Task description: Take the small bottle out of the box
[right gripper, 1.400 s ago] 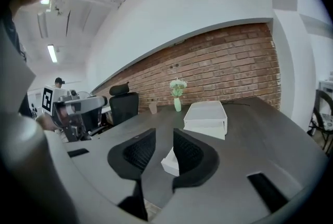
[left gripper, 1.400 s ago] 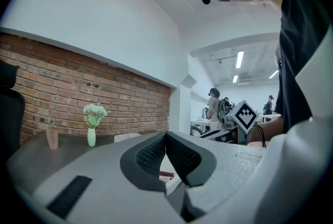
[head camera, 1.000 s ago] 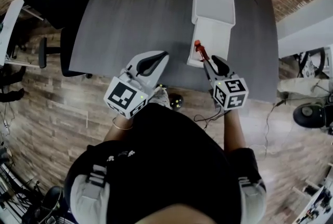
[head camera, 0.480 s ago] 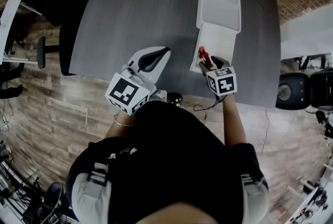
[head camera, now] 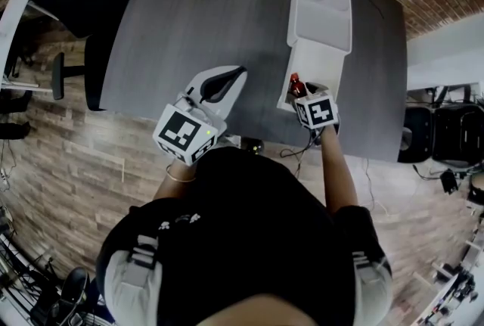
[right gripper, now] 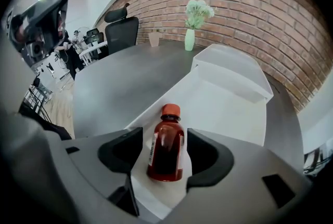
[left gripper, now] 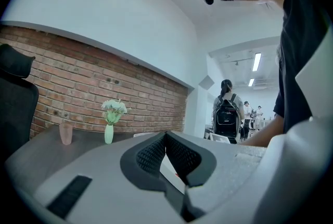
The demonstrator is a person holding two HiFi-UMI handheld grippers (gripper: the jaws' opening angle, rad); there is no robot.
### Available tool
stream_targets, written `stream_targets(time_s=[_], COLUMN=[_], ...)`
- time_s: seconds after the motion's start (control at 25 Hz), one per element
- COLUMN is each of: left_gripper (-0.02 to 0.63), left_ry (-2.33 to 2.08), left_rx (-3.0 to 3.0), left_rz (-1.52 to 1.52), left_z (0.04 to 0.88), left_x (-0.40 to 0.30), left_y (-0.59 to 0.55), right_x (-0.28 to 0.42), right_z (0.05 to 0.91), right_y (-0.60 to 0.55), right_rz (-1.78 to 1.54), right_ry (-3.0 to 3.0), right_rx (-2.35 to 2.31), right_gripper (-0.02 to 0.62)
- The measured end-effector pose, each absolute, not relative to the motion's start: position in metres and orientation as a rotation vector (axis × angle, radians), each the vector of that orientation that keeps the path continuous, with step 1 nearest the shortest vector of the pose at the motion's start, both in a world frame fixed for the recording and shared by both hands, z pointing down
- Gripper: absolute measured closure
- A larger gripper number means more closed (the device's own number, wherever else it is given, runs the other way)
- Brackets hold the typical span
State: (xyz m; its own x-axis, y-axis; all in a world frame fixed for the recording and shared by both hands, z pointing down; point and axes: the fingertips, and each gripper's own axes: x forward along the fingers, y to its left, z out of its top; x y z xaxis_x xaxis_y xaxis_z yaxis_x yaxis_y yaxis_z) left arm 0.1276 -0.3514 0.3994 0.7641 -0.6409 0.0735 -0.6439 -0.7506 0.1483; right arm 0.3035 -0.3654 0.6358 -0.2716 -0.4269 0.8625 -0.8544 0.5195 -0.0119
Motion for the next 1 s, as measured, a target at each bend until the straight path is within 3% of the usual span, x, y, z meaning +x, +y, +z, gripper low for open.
stream_targets(time_s=[1.0], left_gripper=[0.604], left_ry=[-1.043], left_rx=[2.797], left_rz=[0.015], left_z=[0.394], left_x=[0.120], left_y=[-0.358], right_x=[0.310], right_z=[0.649], right_y=[-0.386], right_rz=[0.583], right_ry=[-1.833], right_rx=[1.168], right_gripper=[0.374])
